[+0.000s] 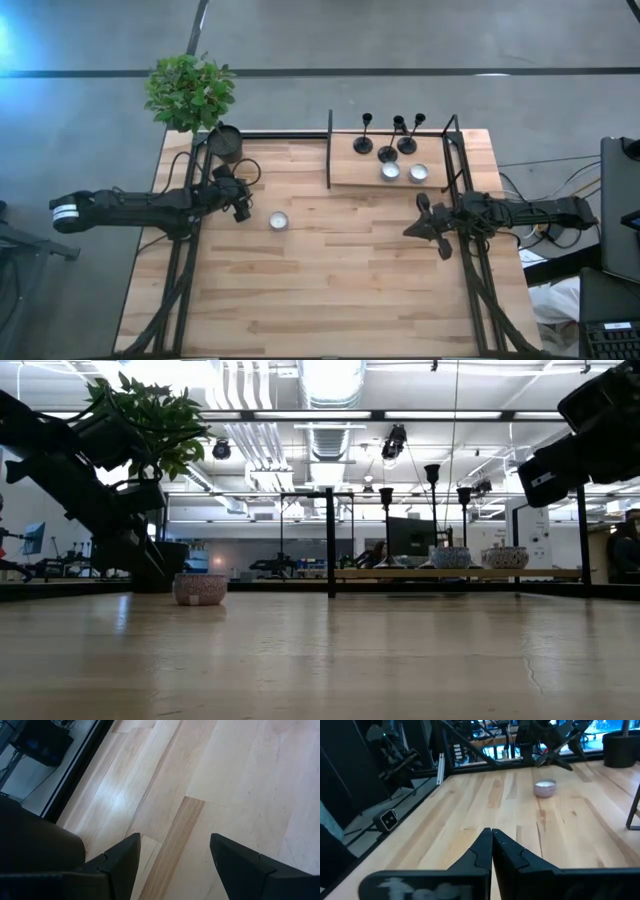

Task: Pick & Place candle stick holders
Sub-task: Put the pink scented candle on the shelf

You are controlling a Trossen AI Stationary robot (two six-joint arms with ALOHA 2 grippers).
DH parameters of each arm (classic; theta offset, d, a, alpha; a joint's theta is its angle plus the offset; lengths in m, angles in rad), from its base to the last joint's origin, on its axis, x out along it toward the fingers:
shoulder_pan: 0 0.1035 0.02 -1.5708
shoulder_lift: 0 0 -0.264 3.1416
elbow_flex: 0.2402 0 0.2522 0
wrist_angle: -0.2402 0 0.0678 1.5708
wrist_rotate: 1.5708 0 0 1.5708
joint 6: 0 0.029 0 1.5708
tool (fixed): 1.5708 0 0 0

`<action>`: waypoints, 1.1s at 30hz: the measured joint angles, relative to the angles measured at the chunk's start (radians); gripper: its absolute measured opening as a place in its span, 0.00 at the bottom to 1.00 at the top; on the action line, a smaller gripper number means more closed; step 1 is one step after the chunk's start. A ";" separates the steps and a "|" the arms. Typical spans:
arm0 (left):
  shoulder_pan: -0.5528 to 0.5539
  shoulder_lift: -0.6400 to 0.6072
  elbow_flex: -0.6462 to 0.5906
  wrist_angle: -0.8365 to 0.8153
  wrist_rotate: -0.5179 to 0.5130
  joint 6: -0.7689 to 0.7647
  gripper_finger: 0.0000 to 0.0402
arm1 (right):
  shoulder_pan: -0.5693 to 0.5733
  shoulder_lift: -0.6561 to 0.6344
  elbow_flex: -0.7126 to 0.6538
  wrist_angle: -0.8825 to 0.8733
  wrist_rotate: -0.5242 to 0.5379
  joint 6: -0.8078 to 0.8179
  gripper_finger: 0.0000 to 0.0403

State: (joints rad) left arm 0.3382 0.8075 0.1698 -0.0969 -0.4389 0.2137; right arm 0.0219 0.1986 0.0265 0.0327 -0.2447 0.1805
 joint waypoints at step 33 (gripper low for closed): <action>0.000 0.000 -0.001 0.010 0.000 0.018 0.61 | -0.001 0.018 0.001 0.008 0.275 0.178 0.02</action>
State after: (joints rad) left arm 0.3378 0.8078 0.1684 -0.0864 -0.4389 0.2317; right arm 0.0208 0.2169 0.0271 0.0406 0.0299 0.3588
